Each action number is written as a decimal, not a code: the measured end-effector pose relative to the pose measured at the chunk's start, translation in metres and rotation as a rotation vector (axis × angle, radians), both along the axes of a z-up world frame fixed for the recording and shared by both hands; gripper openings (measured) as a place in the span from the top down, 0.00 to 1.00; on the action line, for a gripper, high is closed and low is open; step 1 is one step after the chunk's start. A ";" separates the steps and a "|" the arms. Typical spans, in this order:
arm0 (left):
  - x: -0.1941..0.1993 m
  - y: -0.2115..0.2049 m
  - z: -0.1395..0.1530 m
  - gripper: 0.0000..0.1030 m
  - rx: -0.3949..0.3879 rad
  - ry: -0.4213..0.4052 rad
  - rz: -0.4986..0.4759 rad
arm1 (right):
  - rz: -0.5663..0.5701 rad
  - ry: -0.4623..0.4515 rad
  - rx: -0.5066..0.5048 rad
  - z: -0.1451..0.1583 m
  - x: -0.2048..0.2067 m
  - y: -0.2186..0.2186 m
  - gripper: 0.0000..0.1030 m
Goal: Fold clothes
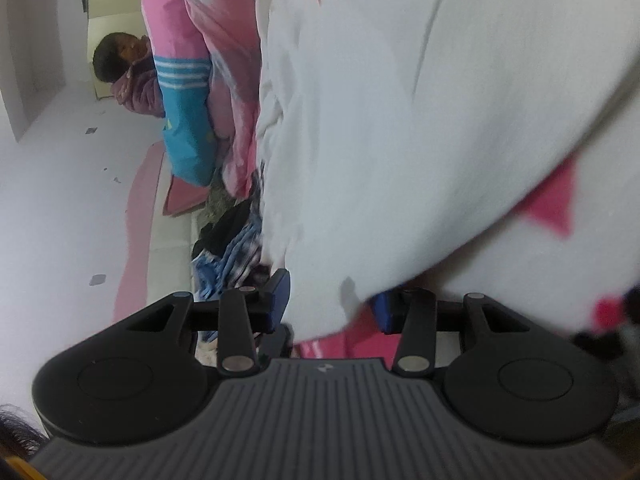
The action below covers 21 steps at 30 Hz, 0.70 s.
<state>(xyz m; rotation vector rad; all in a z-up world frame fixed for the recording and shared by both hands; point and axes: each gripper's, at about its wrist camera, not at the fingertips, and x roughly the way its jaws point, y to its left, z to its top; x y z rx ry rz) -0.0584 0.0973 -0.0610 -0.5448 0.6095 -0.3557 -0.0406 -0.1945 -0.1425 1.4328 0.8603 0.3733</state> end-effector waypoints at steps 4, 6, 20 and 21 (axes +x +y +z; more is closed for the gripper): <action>0.000 0.001 0.002 0.96 -0.028 0.000 -0.006 | 0.002 0.012 0.091 -0.008 0.007 0.010 0.59; 0.000 0.003 0.001 0.96 -0.042 0.006 -0.004 | -0.005 0.014 0.143 -0.014 0.009 0.013 0.62; 0.031 0.035 -0.057 0.44 -0.422 0.258 -0.034 | -0.005 0.008 0.169 -0.019 0.010 0.011 0.97; 0.034 0.035 -0.061 0.44 -0.446 0.269 -0.039 | -0.005 0.007 0.170 -0.019 0.010 0.011 0.97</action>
